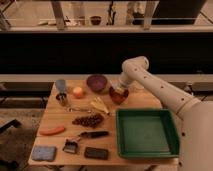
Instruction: Wipe red bowl with towel
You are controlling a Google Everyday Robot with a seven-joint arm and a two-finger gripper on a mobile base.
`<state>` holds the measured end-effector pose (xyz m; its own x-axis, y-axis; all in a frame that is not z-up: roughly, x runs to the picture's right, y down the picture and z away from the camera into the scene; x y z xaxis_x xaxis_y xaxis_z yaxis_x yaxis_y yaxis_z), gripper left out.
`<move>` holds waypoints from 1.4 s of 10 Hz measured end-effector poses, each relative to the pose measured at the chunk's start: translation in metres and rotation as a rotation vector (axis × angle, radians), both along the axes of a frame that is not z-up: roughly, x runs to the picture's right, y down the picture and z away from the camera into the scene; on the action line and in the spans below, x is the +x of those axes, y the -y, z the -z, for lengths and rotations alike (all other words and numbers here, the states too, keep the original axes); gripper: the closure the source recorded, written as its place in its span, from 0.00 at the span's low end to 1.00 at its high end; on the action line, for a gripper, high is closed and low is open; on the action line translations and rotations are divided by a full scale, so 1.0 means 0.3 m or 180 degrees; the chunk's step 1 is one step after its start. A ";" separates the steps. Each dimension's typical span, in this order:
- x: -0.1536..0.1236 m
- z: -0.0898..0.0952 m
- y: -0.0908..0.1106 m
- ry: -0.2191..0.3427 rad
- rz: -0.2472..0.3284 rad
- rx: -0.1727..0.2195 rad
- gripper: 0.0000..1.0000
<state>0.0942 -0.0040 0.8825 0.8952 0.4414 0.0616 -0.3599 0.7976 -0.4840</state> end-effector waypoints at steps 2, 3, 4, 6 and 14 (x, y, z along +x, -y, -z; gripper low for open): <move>0.015 0.020 0.017 0.0036 -0.0091 0.0011 1.00; 0.013 0.028 0.023 0.0040 -0.0094 0.0018 1.00; 0.015 0.039 0.030 0.0037 -0.0102 0.0027 0.98; 0.034 0.053 0.031 0.0032 -0.0135 0.0026 0.83; -0.033 0.089 0.051 0.0027 0.0032 0.0035 0.20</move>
